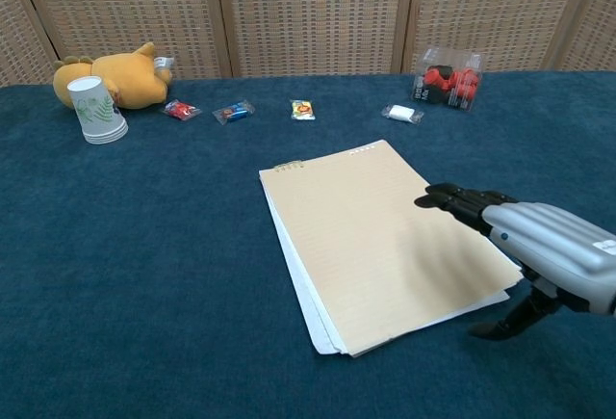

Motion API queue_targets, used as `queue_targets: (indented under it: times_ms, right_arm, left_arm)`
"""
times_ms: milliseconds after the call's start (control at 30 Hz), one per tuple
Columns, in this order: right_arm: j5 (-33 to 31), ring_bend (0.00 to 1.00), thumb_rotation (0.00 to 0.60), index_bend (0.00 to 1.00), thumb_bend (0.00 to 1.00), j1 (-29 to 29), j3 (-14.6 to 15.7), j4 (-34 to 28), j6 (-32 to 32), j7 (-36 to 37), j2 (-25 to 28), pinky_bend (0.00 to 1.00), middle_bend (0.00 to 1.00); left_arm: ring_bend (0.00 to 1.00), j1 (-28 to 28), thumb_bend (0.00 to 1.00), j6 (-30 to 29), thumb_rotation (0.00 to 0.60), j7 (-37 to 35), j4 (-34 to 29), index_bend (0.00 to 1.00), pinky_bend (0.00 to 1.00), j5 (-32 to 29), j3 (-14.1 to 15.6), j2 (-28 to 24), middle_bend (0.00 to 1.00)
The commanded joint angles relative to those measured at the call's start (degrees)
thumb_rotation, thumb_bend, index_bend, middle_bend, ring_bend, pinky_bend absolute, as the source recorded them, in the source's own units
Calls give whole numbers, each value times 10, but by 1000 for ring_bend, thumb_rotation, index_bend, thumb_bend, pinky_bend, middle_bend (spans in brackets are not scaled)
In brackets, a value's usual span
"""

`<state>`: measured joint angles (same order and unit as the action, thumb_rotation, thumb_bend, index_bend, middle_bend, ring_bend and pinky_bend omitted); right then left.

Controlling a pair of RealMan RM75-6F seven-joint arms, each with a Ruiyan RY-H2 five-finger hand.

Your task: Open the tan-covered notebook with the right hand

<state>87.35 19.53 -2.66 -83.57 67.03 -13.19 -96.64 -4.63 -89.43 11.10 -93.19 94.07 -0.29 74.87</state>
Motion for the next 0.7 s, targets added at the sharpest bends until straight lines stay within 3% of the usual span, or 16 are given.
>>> queue_targets:
  times_ms: [33, 700]
  right_arm:
    - [-10, 0, 600, 76, 220, 6, -5, 4, -8, -5, -6, 0, 0]
    - [-46, 0, 600, 76, 222, 26, -14, 19, -27, -12, -25, 0, 0]
  left_arm:
    - [0, 0, 156, 1, 600, -2, 2, 0, 91, -2, 0, 0, 0]
    - [0, 0, 155, 2, 600, -8, 5, 0, 91, -4, 1, 0, 0]
